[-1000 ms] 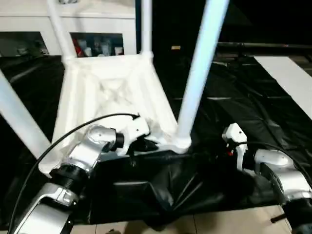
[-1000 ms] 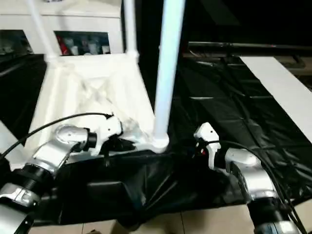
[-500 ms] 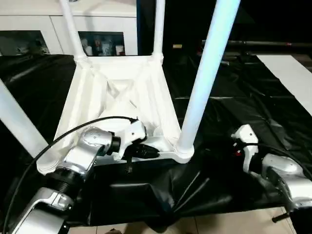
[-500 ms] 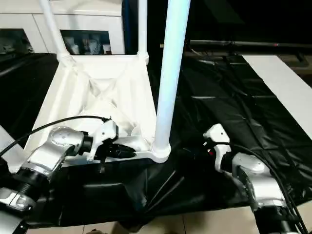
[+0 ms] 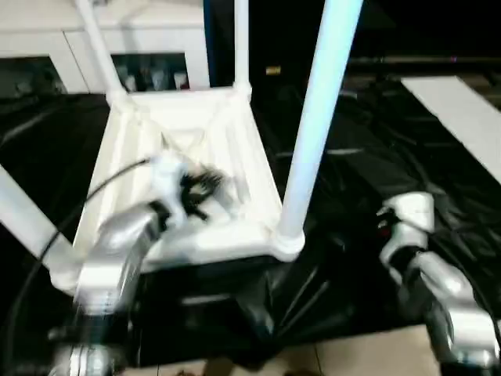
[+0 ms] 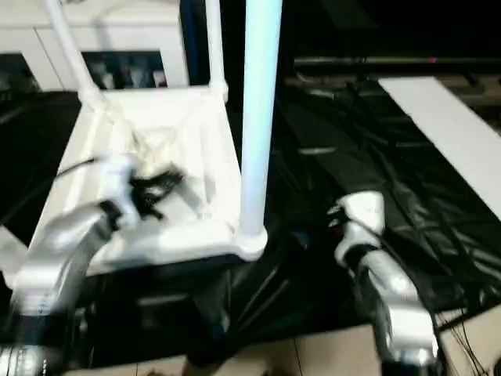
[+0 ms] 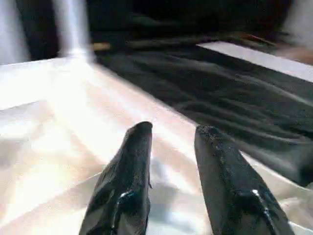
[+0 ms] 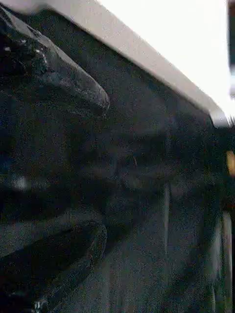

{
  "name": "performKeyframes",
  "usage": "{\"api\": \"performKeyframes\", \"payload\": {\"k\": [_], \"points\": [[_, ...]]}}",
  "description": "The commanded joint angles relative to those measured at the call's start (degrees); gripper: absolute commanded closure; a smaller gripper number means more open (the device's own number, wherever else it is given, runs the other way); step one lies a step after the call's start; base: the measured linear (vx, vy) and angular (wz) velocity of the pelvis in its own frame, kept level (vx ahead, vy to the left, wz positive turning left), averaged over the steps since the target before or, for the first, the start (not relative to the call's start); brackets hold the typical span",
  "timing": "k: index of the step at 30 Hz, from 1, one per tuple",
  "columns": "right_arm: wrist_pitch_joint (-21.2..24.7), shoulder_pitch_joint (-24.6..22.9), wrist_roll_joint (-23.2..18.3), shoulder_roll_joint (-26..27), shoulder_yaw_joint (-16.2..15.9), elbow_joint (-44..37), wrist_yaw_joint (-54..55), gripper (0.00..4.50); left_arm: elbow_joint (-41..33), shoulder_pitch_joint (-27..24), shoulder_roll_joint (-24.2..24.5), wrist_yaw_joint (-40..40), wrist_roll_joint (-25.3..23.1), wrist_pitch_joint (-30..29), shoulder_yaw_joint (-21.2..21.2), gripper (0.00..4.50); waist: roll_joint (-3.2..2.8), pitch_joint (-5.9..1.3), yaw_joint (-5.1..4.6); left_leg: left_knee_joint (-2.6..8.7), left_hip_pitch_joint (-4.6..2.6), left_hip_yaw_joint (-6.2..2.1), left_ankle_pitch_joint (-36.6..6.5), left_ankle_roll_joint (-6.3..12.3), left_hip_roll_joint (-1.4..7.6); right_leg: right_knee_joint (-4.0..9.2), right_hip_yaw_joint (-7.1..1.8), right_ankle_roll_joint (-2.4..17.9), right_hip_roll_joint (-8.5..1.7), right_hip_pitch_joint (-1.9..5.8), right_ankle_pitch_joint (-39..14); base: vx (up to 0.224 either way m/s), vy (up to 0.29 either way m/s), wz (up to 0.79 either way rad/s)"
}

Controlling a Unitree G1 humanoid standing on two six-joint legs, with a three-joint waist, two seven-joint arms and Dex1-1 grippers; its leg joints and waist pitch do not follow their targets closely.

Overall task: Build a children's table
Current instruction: Rotate leg to tighten

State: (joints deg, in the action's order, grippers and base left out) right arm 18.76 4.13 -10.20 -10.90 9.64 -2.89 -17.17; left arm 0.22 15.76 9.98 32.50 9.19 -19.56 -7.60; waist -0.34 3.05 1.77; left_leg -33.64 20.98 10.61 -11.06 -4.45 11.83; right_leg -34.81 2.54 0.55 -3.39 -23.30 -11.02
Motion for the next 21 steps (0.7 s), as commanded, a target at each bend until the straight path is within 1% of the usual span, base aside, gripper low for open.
{"api": "performKeyframes", "payload": {"k": [1, 2, 3, 4, 5, 6, 7, 8, 9, 10, 11, 12, 13, 14, 15, 16, 17, 18, 19, 20, 21], "points": [[1.8, -0.8, 1.1, 0.8, -0.1, -3.8, 2.5, 0.73, -3.8, -2.1, -0.9, -2.7, -0.6, -0.8, -0.6, 2.85, -0.19, -3.23, -0.04, 3.8, -0.18, -0.45, -10.6, 1.62, 1.13, 4.83, -2.16, 9.1, -2.92, 2.74, -12.5, 0.0, 0.0, 0.0], [2.2, -1.3, 1.0, 1.1, -0.4, -4.6, 2.6, 0.73, -4.8, -3.0, -1.2, -3.1, -0.4, -0.5, -0.6, 2.85, -0.21, -3.24, -0.09, 3.87, -0.2, -0.5, -10.9, 1.61, 1.15, 4.8, -2.16, 8.9, -2.9, 2.73, -12.6, 0.0, 0.0, 0.0], [2.7, -2.5, 0.0, 0.9, -2.3, -6.4, 0.5, 0.73, -7.5, -6.1, -1.9, -1.9, 1.5, 0.9, -0.5, 2.85, 0.08, -3.08, -0.05, 3.96, -0.23, -0.44, -12.2, 1.51, 1.12, 5.11, -2.19, 8.0, -2.85, 2.55, -14.3, 0.0, 0.0, 0.0], [2.8, -3.5, -0.4, 0.5, -3.8, -7.7, -1.0, 0.73, -9.7, -8.4, -2.2, -1.1, 2.9, 1.6, -0.5, 2.85, -0.08, -3.19, 0.1, 3.97, -0.25, -0.64, -12.3, 1.43, 1.27, 4.94, -2.21, 8.0, -3.14, 2.75, -14.3, 0.0, 0.0, 0.0], [2.9, -4.1, -0.6, 0.2, -4.7, -8.4, -2.2, 0.73, -10.9, -9.6, -2.3, -0.7, 3.7, 2.0, -0.5, 2.85, -0.13, -2.95, 0.16, 4.1, -0.09, -0.63, -13.4, 1.54, 1.33, 5.18, -2.28, 7.5, -3.17, 2.61, -15.5, 0.0, 0.0, 0.0], [2.8, -5.1, -0.8, -0.4, -6.2, -9.4, -3.9, 0.73, -12.8, -11.8, -2.5, 0.2, 5.0, 2.8, -0.5, 2.85, -0.11, -2.98, 0.14, 4.18, -0.09, -0.62, -14.0, 1.5, 1.38, 5.32, -2.29, 7.0, -3.12, 2.53, -16.4, 0.0, 0.0, 0.0], [2.5, -6.1, -0.6, -1.3, -7.6, -10.5, -5.2, 0.73, -14.9, -14.1, -2.8, 0.2, 6.5, 2.8, -0.9, 2.85, 0.06, -2.88, 0.0, 4.22, -0.02, -0.54, -14.4, 1.45, 1.28, 5.46, -2.31, 6.6, -2.96, 2.34, -16.7, 0.0, 0.0, 0.0], [2.3, -6.9, -1.1, -1.9, -8.0, -11.0, -6.4, 0.73, -16.0, -15.7, -2.4, 0.7, 7.9, 1.5, -1.3, 2.65, -0.03, -3.03, 0.08, 4.15, -0.15, -0.66, -14.5, 1.27, 1.39, 5.2, -2.31, 6.9, -3.05, 2.37, -16.2, 0.0, 0.0, 0.0], [2.6, -7.7, -1.9, -2.4, -8.3, -12.1, -7.4, 0.73, -18.1, -18.1, -1.3, 2.4, 9.6, -1.0, -1.1, 2.55, 0.02, -2.74, 0.06, 4.33, 0.02, -0.63, -15.1, 1.3, 1.44, 5.37, -2.37, 6.6, -2.99, 2.36, -16.5, 0.0, 0.0, 0.0], [2.9, -8.2, -2.8, -3.0, -8.6, -12.7, -8.9, 0.73, -19.6, -20.4, 0.8, 6.1, 11.0, -2.1, -0.1, 2.55, 0.0, -2.79, 0.13, 4.24, -0.19, -0.64, -15.5, 1.32, 1.37, 5.34, -2.42, 6.4, -3.07, 2.26, -17.0, 0.0, 0.0, 0.0], [2.7, -8.6, -2.9, -3.7, -9.0, -13.1, -9.9, 0.73, -19.7, -21.7, 2.0, 7.1, 10.0, -1.2, 0.3, 2.55, 0.03, -2.72, 0.1, 4.32, -0.07, -0.65, -15.6, 1.48, 1.34, 5.37, -2.46, 6.1, -3.04, 2.24, -17.6, 0.0, 0.0, 0.0], [2.5, -9.0, -2.8, -4.2, -9.3, -13.4, -10.6, 0.73, -19.6, -22.5, 2.7, 7.6, 9.2, -0.5, 0.5, 2.38, 0.14, -2.51, -0.01, 4.43, -0.06, -0.63, -16.2, 1.72, 1.27, 5.68, -2.43, 5.1, -2.8, 2.09, -19.1, 0.0, 0.0, 0.0], [2.6, -9.3, -2.5, -4.5, -9.5, -13.6, -10.5, 0.73, -19.8, -23.0, 2.8, 7.5, 9.2, -0.9, 0.4, 2.27, -0.09, -2.41, -0.02, 4.46, -0.32, -0.63, -17.3, 1.38, 1.27, 5.89, -2.46, 4.4, -2.88, 1.81, -21.4, 0.0, 0.0, 0.0], [3.3, -9.6, -3.4, -4.5, -9.2, -13.8, -10.9, 0.73, -19.8, -23.4, 2.3, 6.9, 9.2, -0.3, -0.2, 2.19, -0.12, -2.42, -0.02, 4.37, -0.54, -0.58, -17.8, 1.14, 1.25, 6.06, -2.47, 4.2, -2.89, 1.62, -22.3, 0.0, 0.0, 0.0], [3.3, -10.2, -3.5, -4.8, -9.1, -14.2, -11.3, 0.73, -20.2, -23.7, 1.3, 5.8, 10.3, -0.2, -1.7, 2.15, -0.1, -2.29, 0.05, 4.35, -0.86, -0.56, -19.0, 0.85, 1.25, 6.33, -2.5, 3.9, -2.82, 1.3, -23.8, 0.0, 0.0, 0.0], [3.4, -10.4, -3.6, -4.9, -9.0, -14.3, -11.3, 0.73, -20.1, -23.7, 0.9, 4.3, 9.7, 0.1, -2.5, 2.12, 0.1, -2.27, 0.0, 4.35, -0.71, -0.64, -19.3, 0.54, 1.24, 6.36, -2.55, 3.7, -2.91, 1.46, -24.7, 0.0, 0.0, 0.0], [3.6, -10.9, -3.7, -5.1, -8.8, -14.4, -11.3, 0.73, -19.8, -23.5, 0.3, 1.5, 8.4, 0.9, -3.9, 2.03, 0.18, -2.28, 0.01, 4.42, -0.59, -0.72, -19.2, 0.42, 1.31, 6.32, -2.54, 3.6, -2.94, 1.57, -24.6, 0.0, 0.0, 0.0], [3.6, -11.1, -3.6, -5.1, -8.9, -14.5, -11.2, 0.73, -19.6, -23.0, -0.3, -1.1, 8.0, 0.3, -5.1, 1.93, 0.33, -2.36, 0.02, 4.3, -0.51, -0.71, -18.9, 0.39, 1.24, 6.26, -2.5, 3.2, -2.83, 1.65, -24.1, 0.0, 0.0, 0.0], [3.7, -11.1, -3.6, -5.1, -8.9, -14.5, -11.2, 0.73, -19.6, -22.9, -0.4, -1.7, 7.9, 0.2, -5.3, 1.82, 0.35, -2.41, -0.06, 4.38, -0.2, -0.85, -18.1, 0.55, 1.1, 6.16, -2.42, 2.9, -2.89, 1.92, -23.7, 0.0, 0.0, 0.0], [3.5, -10.8, -2.8, -4.9, -9.3, -14.0, -10.4, 0.73, -19.2, -21.9, -0.6, -4.1, 6.9, 0.2, -6.0, 1.82, 0.3, -2.49, -0.09, 4.35, -0.15, -0.89, -17.8, 0.57, 1.06, 6.11, -2.38, 2.8, -2.86, 1.99, -23.5, 0.0, 0.0, 0.0], [3.6, -10.4, -2.4, -4.6, -9.5, -13.5, -9.9, 0.73, -19.0, -21.6, -0.6, -4.6, 6.3, 0.5, -5.9, 1.72, 0.53, -2.53, -0.08, 4.27, -0.24, -0.9, -17.5, 0.73, 1.05, 6.17, -2.38, 2.4, -2.81, 1.82, -23.6, 0.0, 0.0, 0.0]]}}
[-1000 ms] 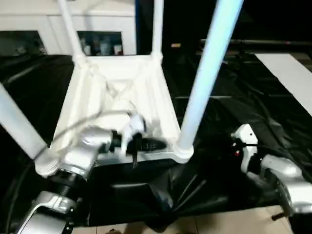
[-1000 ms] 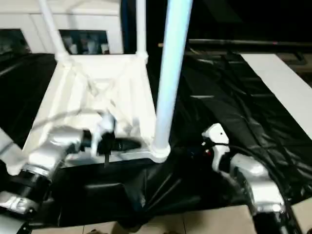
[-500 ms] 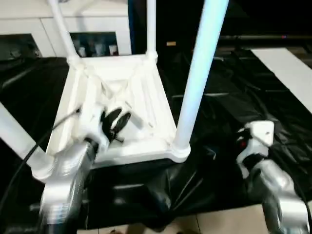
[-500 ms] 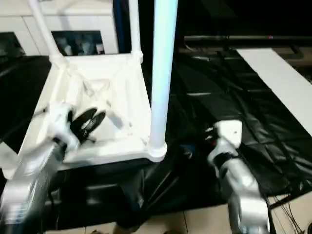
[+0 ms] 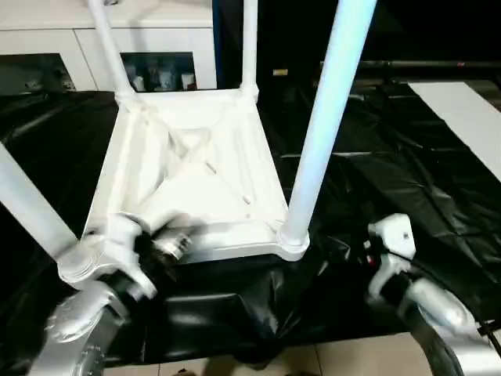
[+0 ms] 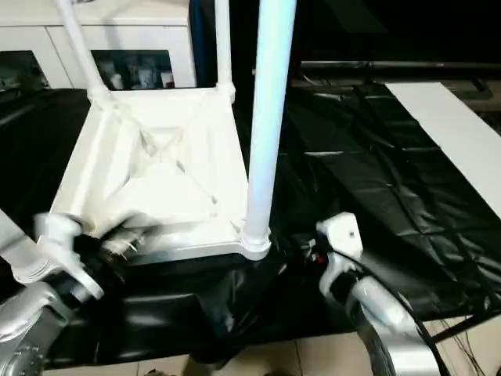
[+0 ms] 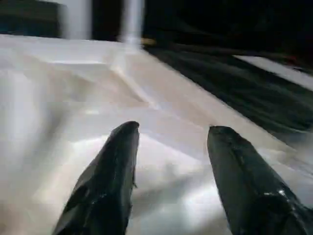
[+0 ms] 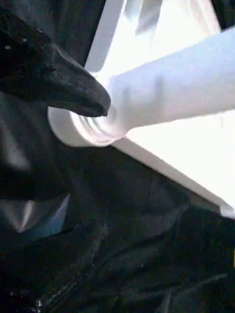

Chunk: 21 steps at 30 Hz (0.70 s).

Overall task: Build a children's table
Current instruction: Rotate leg to tighten

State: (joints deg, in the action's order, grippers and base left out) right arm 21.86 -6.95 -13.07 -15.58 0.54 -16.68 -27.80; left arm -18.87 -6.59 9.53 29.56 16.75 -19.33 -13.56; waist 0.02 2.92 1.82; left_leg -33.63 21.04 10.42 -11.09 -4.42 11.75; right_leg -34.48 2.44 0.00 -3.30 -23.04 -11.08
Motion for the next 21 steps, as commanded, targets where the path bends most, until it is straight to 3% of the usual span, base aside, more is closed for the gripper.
{"api": "performKeyframes", "payload": {"k": [1, 3, 5, 6, 7, 8, 9, 10, 11, 12, 13, 14, 15, 16, 17, 18, 19, 20, 21], "points": [[0.6, 1.0, 0.9, 0.3, -0.7, 0.8, 1.2, 0.73, 0.3, 1.1, 0.0, -2.1, -1.7, 0.5, 0.0, 1.72, 0.2, -2.49, -0.08, 4.24, -0.28, -0.76, -16.7, 0.8, 1.15, 5.72, -2.31, 3.0, -2.95, 1.57, -22.9, 0.0, 0.0, 0.0], [0.5, 2.4, 1.6, 1.2, -1.5, 2.4, 2.3, 0.73, 0.2, 1.5, 0.5, -2.7, -0.9, 0.7, 0.4, 1.66, 0.1, -2.54, -0.08, 4.28, -0.2, -0.79, -16.2, 0.73, 1.11, 5.57, -2.28, 3.3, -3.02, 1.6, -22.1, 0.0, 0.0, 0.0], [0.7, 2.8, 0.8, 1.9, -1.6, 2.7, 2.7, 0.73, -0.4, 1.1, 1.4, -2.6, -0.9, 0.1, 1.2, 1.4, 0.07, -2.82, -0.12, 4.03, 0.26, -0.8, -12.9, 0.94, 1.09, 5.19, -2.38, 4.4, -2.93, 1.7, -16.7, 0.0, 0.0, 0.0], [0.7, 2.8, 0.6, 2.0, -1.6, 2.8, 2.8, 0.73, -0.5, 0.9, 1.5, -2.5, -1.1, 0.0, 1.3, 1.35, -0.08, -3.3, -0.04, 3.24, 0.71, -0.59, -4.9, 2.59, 0.87, 4.4, -2.27, 6.8, -2.47, 1.58, -5.5, 0.0, 0.0, 0.0], [0.6, 2.9, 0.6, 2.1, -1.5, 3.0, 2.7, 0.73, -0.7, 0.7, 1.4, -2.2, -1.2, 0.0, 1.4, 1.35, -0.17, -3.97, -0.11, 2.06, 1.5, -0.4, 6.2, 6.16, 0.23, 3.21, -1.73, 10.1, -1.86, 1.29, 9.2, 0.0, 0.0, 0.0], [0.5, 2.9, 0.7, 2.2, -1.5, 3.1, 2.7, 0.73, -0.9, 0.6, 1.4, -1.9, -1.3, 0.1, 1.5, 1.35, -0.21, -4.64, -0.12, 1.08, 1.81, -0.26, 13.3, 8.58, -0.29, 2.44, -1.24, 11.6, -1.34, 0.91, 18.0, 0.0, 0.0, 0.0], [0.2, 2.7, 0.8, 2.1, -1.8, 3.1, 2.3, 0.73, -0.7, 0.3, 1.9, -1.9, -2.5, -0.4, 2.0, 1.35, -0.37, -5.92, -0.02, -0.61, 2.47, -0.24, 25.0, 13.53, -1.36, 1.37, -0.35, 13.8, -0.42, -0.05, 34.0, 0.0, 0.0, 0.0], [0.2, 2.6, 0.8, 2.0, -1.9, 2.9, 2.2, 0.73, -0.6, 0.3, 1.9, -2.3, -2.7, -0.4, 2.1, 1.35, -0.38, -6.05, -0.17, -1.03, 3.83, -0.15, 25.8, 16.75, -2.12, 1.86, 0.47, 14.5, -0.44, -0.9, 38.0, 0.0, 0.0, 0.0], [0.1, 2.5, 0.7, 1.9, -2.0, 2.8, 2.0, 0.73, -0.4, 0.2, 1.8, -2.3, -2.3, -0.3, 1.9, 1.35, -0.74, -6.35, 0.08, -1.28, 3.72, -0.28, 22.4, 17.58, -1.93, 2.34, 0.66, 14.8, -0.81, -1.12, 34.5, -0.08, 0.02, 0.06], [0.0, 2.5, 0.6, 1.9, -2.0, 2.7, 1.9, 0.73, -0.3, 0.2, 1.8, -2.4, -2.2, -0.3, 1.8, 1.35, -0.68, -5.64, -0.11, -0.85, 3.81, -0.1, 8.1, 17.33, -1.28, 4.69, 0.99, 14.5, -1.49, -1.45, 15.7, -0.118, 0.025, 0.06], [-0.1, 2.4, 0.3, 1.8, -1.9, 2.6, 1.6, 0.73, 0.0, 0.2, 1.9, -2.9, -2.4, 0.0, 1.5, 1.35, -1.33, -4.48, -0.19, 0.54, 2.28, -0.42, -10.2, 13.34, 0.17, 6.58, 1.83, 11.7, -2.08, -1.42, -11.5, -0.118, 0.025, 0.06], [-0.2, 2.4, -0.1, 1.6, -1.8, 2.4, 1.2, 0.73, 0.7, 0.3, 2.0, -3.8, -2.9, 0.5, 1.0, 1.35, -1.45, -3.57, -0.69, 0.97, 0.99, -0.52, -20.2, 9.87, 0.58, 7.26, 2.53, 8.4, -1.84, -1.67, -25.4, -0.132, 0.037, -0.04], [-0.2, 2.4, -0.8, 1.3, -1.6, 2.2, 0.4, 0.73, 1.5, 0.4, 2.1, -5.2, -3.2, 1.4, 0.1, 1.35, -1.29, -1.44, -2.15, 1.42, -1.19, -1.5, -35.4, 2.92, 1.02, 9.53, 5.03, -0.5, -1.0, -2.89, -42.6, -0.154, 0.023, -0.12], [-0.1, 2.4, -1.3, 0.9, -1.7, 2.1, -0.2, 0.73, 1.9, 0.4, 2.1, -6.1, -3.2, 1.9, -0.5, 1.35, -2.27, -0.42, -2.3, 6.44, 0.69, -2.78, -47.3, -0.13, 3.51, 5.31, 7.49, -3.5, 0.53, 1.42, -38.0, -0.154, 0.023, -0.12], [-0.1, 2.5, -1.6, 0.3, -1.9, 1.8, -1.3, 0.73, 2.1, 0.5, 2.2, -6.6, -2.9, 2.4, -1.2, 1.35, -3.33, -0.7, 0.75, 10.66, 5.17, -2.48, -51.7, -1.6, 5.33, -7.8, 4.94, 0.1, -0.77, 6.71, -24.2, -0.206, 0.005, -0.05], [0.3, 2.7, -2.2, -0.4, -2.3, 1.4, -2.6, 0.73, 1.5, 0.3, 2.4, -6.1, -2.1, 2.8, -1.7, 1.35, -2.16, 0.16, 3.91, 12.12, 6.94, 1.66, -54.5, -1.3, 4.87, -10.78, 4.26, 1.6, -0.17, 6.75, -18.0, -0.174, -0.049, 0.07], [0.6, 2.8, -2.6, -0.7, -2.6, 1.3, -3.3, 0.73, 1.1, 0.2, 2.5, -5.6, -1.5, 3.1, -2.0, 1.35, -0.05, -1.8, 3.73, 6.9, 3.1, 3.26, -40.1, -1.88, 3.34, -9.14, -1.93, -1.6, -2.15, 5.43, -35.7, -0.174, -0.049, 0.07], [0.5, 2.9, -2.6, -0.8, -2.7, 1.3, -3.5, 0.73, 0.9, 0.1, 2.5, -5.4, -1.2, 3.0, -2.1, 1.35, 3.28, -2.69, 2.45, -2.59, -1.92, 1.73, -29.0, -3.77, 1.7, 0.36, -3.23, -5.0, -5.92, 0.08, -55.4, -0.068, -0.128, 0.01], [0.3, 3.3, -2.4, -1.1, -3.1, 1.3, -4.1, 0.73, 0.4, 0.1, 2.5, -5.0, -0.5, 2.9, -2.5, 1.08, 1.85, -0.83, 2.86, -9.91, 0.97, -4.19, -4.5, 1.48, -1.59, 7.57, -8.94, -1.6, -10.14, -0.45, -68.7, -0.024, -0.052, -0.15]]}}
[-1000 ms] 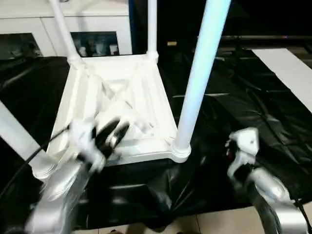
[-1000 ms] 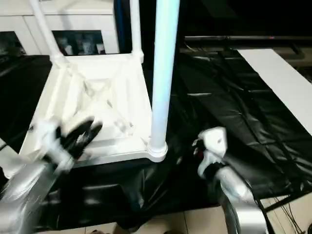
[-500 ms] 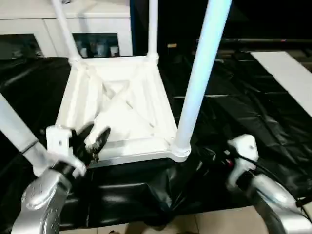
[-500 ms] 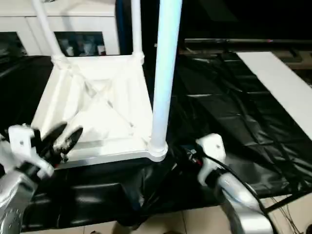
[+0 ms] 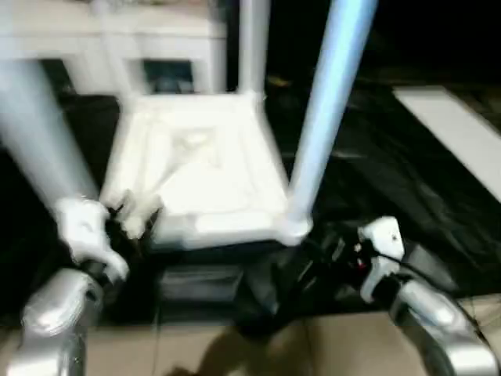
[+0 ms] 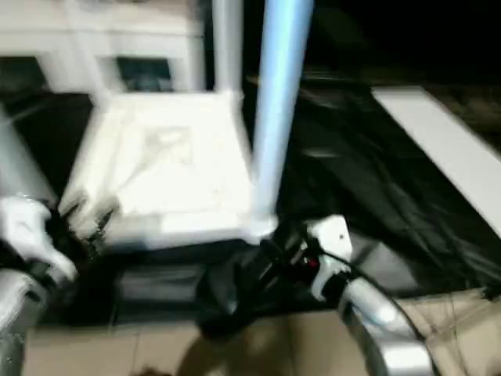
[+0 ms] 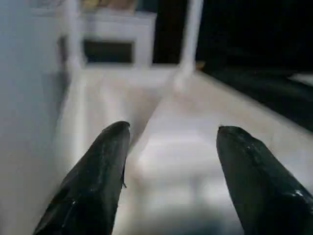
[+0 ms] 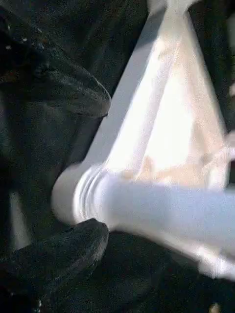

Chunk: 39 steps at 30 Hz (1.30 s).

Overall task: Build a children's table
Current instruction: Rotate leg to tighten, then flip table

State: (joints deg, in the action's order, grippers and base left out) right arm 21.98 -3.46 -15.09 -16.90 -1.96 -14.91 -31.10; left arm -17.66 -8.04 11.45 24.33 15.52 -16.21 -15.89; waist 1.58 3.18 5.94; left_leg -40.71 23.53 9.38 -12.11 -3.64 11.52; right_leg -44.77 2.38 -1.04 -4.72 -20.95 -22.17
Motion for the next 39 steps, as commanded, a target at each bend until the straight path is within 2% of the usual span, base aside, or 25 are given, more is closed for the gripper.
{"api": "performKeyframes", "payload": {"k": [1, 2, 3, 4, 5, 6, 7, 8, 9, 10, 11, 12, 13, 14, 17, 18, 20, 22, 23, 24, 27, 28, 30, 34, 39], "points": [[0.0, 0.2, -0.3, 0.3, -0.8, -0.2, -0.9, 0.73, -0.8, 1.4, 0.7, -0.5, 0.0, -0.6, -0.4, 1.01, 0.62, -0.18, -0.42, -0.9, 0.13, -4.19, -1.5, -0.36, -1.92, 16.74, -6.81, 1.3, -7.58, -0.31, -48.8, -0.024, -0.052, -0.15], [-0.1, 0.5, -0.2, 0.4, -1.0, 0.0, -0.9, 0.73, -0.9, 1.4, 0.9, -1.1, -0.6, -0.8, -0.6, 1.01, 0.03, -0.43, -0.15, 1.58, -1.9, -4.3, -5.2, -1.8, -0.7, 15.78, -5.8, 3.2, -6.94, -0.66, -43.3, -0.059, 0.046, 0.01], [-0.3, 1.4, 0.2, 0.8, -1.3, 1.0, -0.6, 0.73, -0.7, 1.3, 1.1, -2.4, -2.3, 0.4, -0.9, 0.98, -0.44, -0.71, -0.47, 6.45, -3.84, -3.44, -14.4, -2.93, -0.06, 13.13, -3.48, 6.4, -2.15, -1.15, -28.5, -0.109, 0.013, 0.28], [-0.1, 2.0, 0.0, 1.1, -1.3, 1.7, -0.5, 0.73, -0.6, 1.4, 1.0, -3.5, -3.0, 0.7, -1.2, 0.87, -1.63, -1.75, -0.91, 8.66, -4.77, -3.34, -18.8, -2.65, 1.16, 11.84, -3.2, 8.6, -1.41, -0.29, -15.0, -0.109, 0.013, 0.28], [-0.4, 3.1, 0.0, 1.7, -1.4, 3.0, -0.5, 0.73, -0.4, 1.5, 0.5, -4.9, -3.2, 1.3, -1.9, 0.71, -2.18, -2.1, -1.21, 9.36, -4.63, -3.41, -18.0, -2.21, 1.61, 11.56, -3.03, 9.9, -1.51, 0.36, -8.2, -0.089, 0.008, 0.19], [-0.7, 4.0, 0.1, 2.0, -1.6, 4.1, -0.5, 0.48, -0.3, 1.5, 0.3, -6.0, -3.5, 1.4, -2.4, 0.56, -3.02, -2.2, -1.94, 10.78, -4.04, -3.74, -17.1, -1.91, 2.26, 11.53, -2.4, 11.1, -1.64, 1.55, 0.2, -0.054, 0.06, -0.01], [-0.9, 4.3, 0.1, 2.2, -1.5, 4.5, -0.5, 0.48, -0.2, 1.4, 0.4, -6.1, -3.4, 1.1, -2.5, 0.56, -2.7, -1.96, -2.47, 11.76, -3.45, -3.79, -20.6, -2.16, 2.21, 12.08, -1.9, 10.5, -1.78, 2.17, -0.8, -0.054, 0.06, -0.01], [-1.4, 5.5, -0.3, 2.8, -1.5, 5.8, -0.7, 0.41, 0.1, 1.0, 0.6, -6.9, -3.3, 0.9, -2.9, 0.54, -2.3, -1.91, -2.68, 11.9, -3.26, -3.75, -22.0, -2.43, 2.08, 12.35, -1.91, 10.2, -1.88, 2.18, -2.2, -0.038, 0.077, -0.1], [-1.5, 6.0, -0.3, 2.9, -1.5, 6.5, -0.7, 0.41, 0.1, 0.9, 0.6, -7.5, -3.5, 0.8, -3.1, 0.46, -2.47, -1.7, -2.94, 11.79, -3.83, -3.52, -26.3, -3.71, 1.68, 13.41, -2.23, 9.9, -2.45, 1.46, -7.5, 0.0, 0.0, 0.0], [-1.8, 7.2, -0.8, 3.3, -1.8, 7.7, -1.4, 0.36, -0.2, 0.7, 0.4, -8.8, -3.7, 0.3, -3.9, 0.33, -2.13, -1.72, -3.14, 11.61, -3.73, -3.38, -26.4, -3.98, 1.47, 13.82, -2.66, 9.3, -2.88, 1.28, -10.0, 0.0, 0.0, 0.0], [-2.0, 7.7, -1.3, 3.4, -2.1, 8.1, -2.0, 0.22, -0.4, 0.7, 0.2, -9.3, -3.5, 0.3, -4.3, 0.2, -1.67, -1.81, -3.37, 11.54, -3.49, -3.24, -25.4, -3.79, 1.37, 14.03, -2.75, 9.1, -2.99, 1.4, -10.2, 0.0, 0.0, 0.0], [-2.2, 8.3, -1.3, 3.6, -2.4, 8.6, -2.3, 0.09, -0.5, 0.7, 0.2, -9.3, -3.1, 0.1, -4.6, 0.13, -1.53, -1.97, -3.46, 11.64, -2.97, -3.22, -22.9, -3.42, 1.34, 13.98, -2.75, 8.7, -3.06, 1.8, -9.3, 0.0, 0.0, 0.0], [-2.2, 8.3, -1.3, 3.6, -2.4, 8.6, -2.3, 0.02, -0.5, 0.7, 0.2, -9.3, -3.1, 0.1, -4.6, 0.08, -1.7, -2.16, -3.48, 11.63, -2.85, -3.25, -21.1, -3.2, 1.39, 13.79, -2.74, 8.7, -3.06, 1.9, -7.5, 0.0, 0.0, 0.0], [-2.4, 9.4, -1.0, 4.2, -2.8, 9.8, -2.2, 0.0, -0.7, 0.8, 0.3, -8.5, -1.7, -0.9, -4.6, 0.04, -1.68, -2.44, -3.69, 11.59, -2.57, -3.19, -17.4, -2.66, 1.44, 13.43, -2.63, 8.9, -2.87, 2.08, -2.7, 0.0, 0.0, 0.0], [-3.2, 11.2, 0.1, 5.5, -3.8, 12.1, -1.3, 0.0, 1.8, 3.8, 1.5, -7.5, -0.2, -5.2, -3.7, 0.04, -1.07, -2.74, -3.8, 11.21, -2.71, -2.73, -14.1, -1.98, 1.3, 13.1, -2.64, 10.3, -2.77, 1.9, 2.3, 0.0, 0.0, 0.0], [-3.7, 11.7, 0.8, 5.8, -4.2, 12.7, -0.8, 0.0, 3.3, 5.1, 2.1, -7.8, -0.8, -5.9, -3.6, 0.04, -1.03, -2.95, -3.52, 10.95, -2.99, -2.52, -12.2, -1.58, 1.17, 13.0, -2.72, 10.6, -2.71, 1.86, 4.6, 0.0, 0.0, 0.0], [-3.9, 12.2, 1.2, 6.2, -4.4, 13.5, -0.5, 0.0, 5.4, 7.0, 2.8, -8.3, -1.7, -5.5, -3.4, 0.04, -0.85, -3.14, -3.29, 10.82, -2.72, -2.34, -8.3, -0.75, 1.09, 12.65, -2.68, 10.7, -2.7, 2.32, 8.9, 0.0, 0.0, 0.0], [-3.8, 12.9, 1.2, 7.4, -5.2, 14.2, -0.5, 0.0, 10.5, 12.0, 4.5, -9.5, -3.0, -4.7, -3.7, 0.04, -0.99, -3.81, -2.81, 10.4, -2.8, -2.01, -4.0, 0.36, 0.72, 12.16, -2.7, 10.5, -2.49, 2.6, 15.6, 0.0, 0.0, 0.0], [-3.8, 13.0, 0.9, 7.6, -5.6, 14.1, -1.0, 0.0, 11.3, 13.0, 4.8, -10.2, -2.9, -4.9, -4.1, 0.04, -1.04, -3.9, -2.61, 10.29, -2.92, -1.89, -2.9, 0.6, 0.67, 12.08, -2.68, 10.5, -2.38, 2.45, 17.5, 0.0, 0.0, 0.0], [-3.7, 13.1, 0.8, 7.7, -5.8, 14.1, -1.4, 0.0, 11.6, 13.5, 5.0, -10.6, -2.8, -5.1, -4.3, 0.04, -1.16, -3.79, -2.57, 10.44, -2.79, -1.94, -2.7, 0.69, 0.8, 11.9, -2.57, 10.7, -2.41, 2.51, 19.7, 0.0, 0.0, 0.0], [-3.5, 13.0, 0.3, 8.1, -6.7, 13.8, -2.2, 0.0, 12.4, 14.9, 5.1, -13.5, -2.6, -6.9, -6.0, 0.38, -1.56, -3.8, -2.51, 10.62, -2.86, -2.03, -4.3, 0.28, 1.12, 11.76, -2.38, 11.8, -2.54, 2.71, 20.0, 0.0, 0.0, 0.0], [-3.7, 13.0, 0.3, 8.3, -6.9, 13.9, -2.3, 0.0, 12.2, 15.1, 5.1, -14.6, -2.6, -8.3, -6.4, 0.38, -1.48, -3.75, -2.62, 10.63, -2.87, -1.95, -4.9, 0.12, 1.15, 11.82, -2.41, 12.2, -2.52, 2.67, 19.8, 0.0, 0.0, 0.0], [-4.3, 12.9, 0.4, 8.6, -7.2, 14.4, -2.0, 0.0, 11.1, 14.8, 4.9, -16.0, -2.4, -10.8, -7.0, 0.56, -1.51, -3.61, -2.6, 10.74, -2.96, -1.88, -6.2, -0.01, 1.18, 12.01, -2.42, 12.5, -2.54, 2.61, 18.0, 0.0, 0.0, 0.0], [-5.2, 12.8, 0.8, 9.2, -7.0, 15.0, -1.5, 0.0, 10.6, 15.0, 3.6, -17.7, -1.7, -11.0, -8.1, 0.91, -1.5, -3.27, -2.38, 11.26, -3.07, -1.89, -10.5, -1.03, 1.43, 12.55, -2.57, 12.5, -2.66, 2.38, 10.6, 0.0, 0.0, 0.0], [-5.6, 13.0, 0.7, 10.3, -6.9, 15.5, -1.1, 0.0, 9.0, 14.8, 2.2, -19.4, -0.8, -11.3, -8.0, 1.41, -1.4, -3.29, -2.44, 11.34, -2.86, -1.96, -10.3, -1.16, 1.43, 12.56, -2.62, 12.2, -2.75, 2.39, 10.4, 0.0, 0.0, 0.0]]}}
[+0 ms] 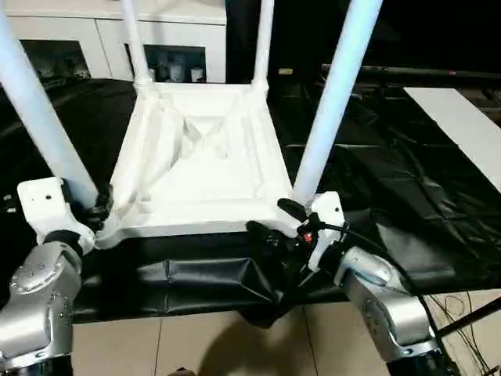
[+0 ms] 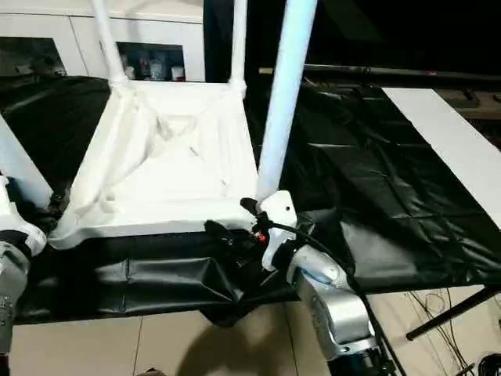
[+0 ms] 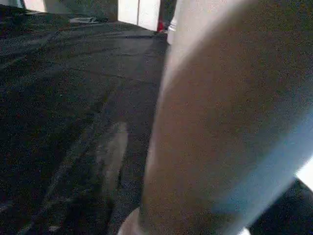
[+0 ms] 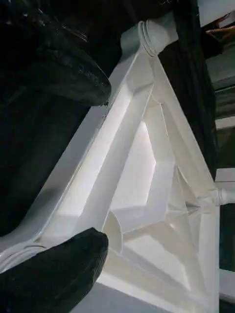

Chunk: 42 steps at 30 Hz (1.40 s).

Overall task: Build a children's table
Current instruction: Flip table

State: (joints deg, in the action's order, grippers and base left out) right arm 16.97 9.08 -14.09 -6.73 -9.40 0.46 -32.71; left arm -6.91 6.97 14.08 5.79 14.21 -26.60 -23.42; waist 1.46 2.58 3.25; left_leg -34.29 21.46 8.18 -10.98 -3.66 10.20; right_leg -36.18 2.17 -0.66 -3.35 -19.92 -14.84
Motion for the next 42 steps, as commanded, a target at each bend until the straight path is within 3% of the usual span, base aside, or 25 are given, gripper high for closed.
{"api": "performKeyframes", "payload": {"k": [1, 7, 11, 12, 14, 15, 16, 19, 20, 25, 28, 30, 31, 32, 35, 36, 39, 42], "points": [[-0.6, 0.5, -0.4, 0.3, 0.5, 0.2, 0.5, 0.0, -2.0, -0.3, -0.7, -0.8, 0.9, -1.1, -0.5, 1.41, -1.27, -2.73, 0.29, 4.83, -0.8, -0.73, -10.9, -1.08, 2.74, 3.96, -2.41, 11.9, -4.1, 1.33, 3.7, 0.0, 0.0, 0.0], [-1.3, 0.2, -0.6, 1.6, -0.2, 1.1, 0.6, 0.0, -1.5, 0.9, -2.7, -0.8, 4.7, -2.2, -2.0, 2.07, -1.5, -2.73, 0.24, 4.8, -0.85, -0.68, -10.6, -1.18, 2.7, 3.91, -2.41, 11.7, -3.95, 1.27, 4.9, 0.0, 0.0, 0.0], [-0.5, -0.7, -1.7, 2.5, -0.6, 0.6, 0.1, 0.0, -1.2, 4.9, -8.3, -5.2, 12.2, -5.5, -5.6, 2.16, -0.33, -2.62, 0.35, 4.76, -0.75, -0.39, -10.4, -0.55, 2.68, 4.0, -2.52, 12.0, -4.19, 1.43, 3.5, 0.0, 0.0, 0.0], [-0.5, -0.8, -1.4, 2.8, -1.0, 1.0, 0.0, 0.0, -0.9, 6.2, -10.6, -6.2, 15.5, -6.8, -6.5, 2.17, -0.59, -2.49, 0.57, 4.71, -0.84, -0.42, -10.1, 0.03, 2.72, 4.24, -2.53, 11.9, -4.27, 1.24, 2.5, 0.0, 0.0, 0.0], [-0.3, -0.4, -1.3, 3.5, -1.1, 1.7, 0.4, 0.0, -0.3, 7.1, -12.5, -6.5, 17.6, -7.6, -6.5, 2.17, -0.2, -2.47, 0.74, 4.59, -0.83, -0.18, -9.6, 0.35, 2.64, 4.36, -2.59, 12.0, -4.3, 1.15, 0.8, 0.0, 0.0, 0.0], [-0.2, -0.3, -1.4, 3.7, -1.1, 1.8, 0.5, 0.0, -0.2, 7.2, -12.7, -6.5, 17.9, -7.7, -6.3, 2.17, -0.35, -2.39, 0.92, 4.59, -0.73, -0.13, -9.1, 0.43, 2.61, 4.43, -2.6, 12.2, -4.4, 1.13, -0.3, 0.0, 0.0, 0.0], [0.0, 0.4, -1.5, 4.6, -0.3, 2.7, 1.7, 0.0, 0.2, 7.4, -13.3, -6.0, 18.1, -7.8, -5.5, 2.17, -0.07, -2.37, 1.03, 4.64, -0.61, -0.08, -8.9, 0.49, 2.63, 4.56, -2.62, 11.8, -4.36, 1.1, -1.2, 0.0, 0.0, 0.0], [0.4, 2.3, -1.8, 6.4, 1.6, 5.3, 4.4, 0.0, 0.4, 7.5, -14.6, -5.2, 17.4, -7.6, -3.2, 2.2, -0.27, -2.49, 1.46, 4.8, -0.74, -0.21, -8.2, 0.0, 2.83, 4.36, -2.55, 11.1, -4.27, 0.93, -1.0, 0.0, 0.0, 0.0], [0.3, 2.8, -2.0, 6.9, 2.0, 6.0, 4.8, 0.0, 0.2, 7.4, -15.0, -5.0, 17.1, -7.7, -2.6, 2.23, 0.09, -2.55, 1.53, 4.8, -0.79, -0.21, -7.7, -0.07, 2.88, 4.22, -2.53, 10.7, -4.22, 0.93, 0.3, 0.0, 0.0, 0.0], [1.0, 5.6, -5.7, 10.3, 5.5, 9.4, 6.7, 0.0, -1.0, 7.0, -17.3, -5.0, 15.9, -8.5, -0.8, 2.26, 0.32, -2.72, 1.56, 4.62, -0.73, -0.07, -5.6, 0.29, 2.8, 3.85, -2.52, 9.3, -4.26, 1.15, 6.1, 0.0, 0.0, 0.0], [0.2, 8.5, -9.9, 13.4, 8.6, 13.1, 7.0, 0.0, -1.5, 6.9, -18.0, -6.3, 16.9, -9.2, -0.4, 2.26, 0.64, -2.75, 1.63, 4.56, -0.77, 0.03, -5.6, 0.49, 2.79, 3.84, -2.45, 9.6, -4.35, 1.28, 5.5, 0.0, 0.0, 0.0], [-0.5, 10.4, -11.3, 15.0, 10.8, 15.9, 8.8, 0.0, -1.6, 6.8, -18.0, -6.6, 17.4, -9.2, -0.1, 2.26, 0.5, -2.68, 1.56, 4.63, -0.72, 0.02, -5.3, 0.38, 2.84, 3.85, -2.43, 9.6, -4.27, 1.22, 5.3, 0.0, 0.0, 0.0], [-1.2, 11.4, -11.2, 15.4, 11.8, 17.6, 10.3, 0.0, -1.7, 6.7, -18.1, -6.7, 17.4, -9.1, 0.1, 2.26, 0.94, -2.7, 1.62, 4.63, -0.71, 0.05, -4.8, 0.5, 2.83, 3.76, -2.41, 9.5, -4.34, 1.28, 5.2, 0.0, 0.0, 0.0], [-1.4, 11.8, -11.3, 15.7, 12.3, 18.3, 10.8, 0.0, -1.8, 6.7, -18.2, -6.8, 17.4, -9.0, 0.2, 2.26, 0.71, -2.73, 1.6, 4.67, -0.76, 0.04, -4.8, 0.38, 2.87, 3.75, -2.37, 9.6, -4.41, 1.17, 4.8, 0.0, 0.0, 0.0], [-2.1, 13.5, -12.4, 16.7, 14.7, 20.9, 12.0, 0.0, -2.2, 6.4, -18.6, -6.8, 17.2, -8.9, 0.6, 2.26, 0.77, -2.74, 1.6, 4.57, -0.86, 0.16, -4.1, -0.02, 2.92, 3.69, -2.36, 9.4, -4.26, 1.14, 5.8, 0.0, 0.0, 0.0], [-2.6, 15.9, -15.5, 17.6, 17.2, 23.7, 11.1, 0.0, -2.6, 6.1, -19.1, -6.5, 16.7, -9.0, 1.2, 2.26, 0.85, -2.83, 1.67, 4.51, -0.83, 0.21, -3.5, 0.09, 2.88, 3.54, -2.34, 9.3, -4.25, 1.21, 7.1, 0.0, 0.0, 0.0], [-2.6, 18.7, -19.0, 18.2, 19.7, 26.3, 10.2, 0.0, -2.9, 6.0, -19.2, -5.9, 16.2, -9.3, 2.1, 2.26, 0.95, -2.79, 1.84, 4.51, -0.78, 0.35, -3.8, 0.76, 2.9, 3.54, -2.31, 9.2, -4.31, 1.32, 7.4, 0.0, 0.0, 0.0], [-3.6, 21.1, -20.1, 18.6, 21.3, 28.6, 10.2, 0.0, -3.0, 6.1, -19.1, -5.2, 16.0, -9.5, 3.0, 2.26, 0.98, -2.88, 2.02, 4.38, -0.8, 0.49, -2.9, 0.92, 2.91, 3.49, -2.25, 9.1, -4.34, 1.3, 8.0, 0.0, 0.0, 0.0]]}}
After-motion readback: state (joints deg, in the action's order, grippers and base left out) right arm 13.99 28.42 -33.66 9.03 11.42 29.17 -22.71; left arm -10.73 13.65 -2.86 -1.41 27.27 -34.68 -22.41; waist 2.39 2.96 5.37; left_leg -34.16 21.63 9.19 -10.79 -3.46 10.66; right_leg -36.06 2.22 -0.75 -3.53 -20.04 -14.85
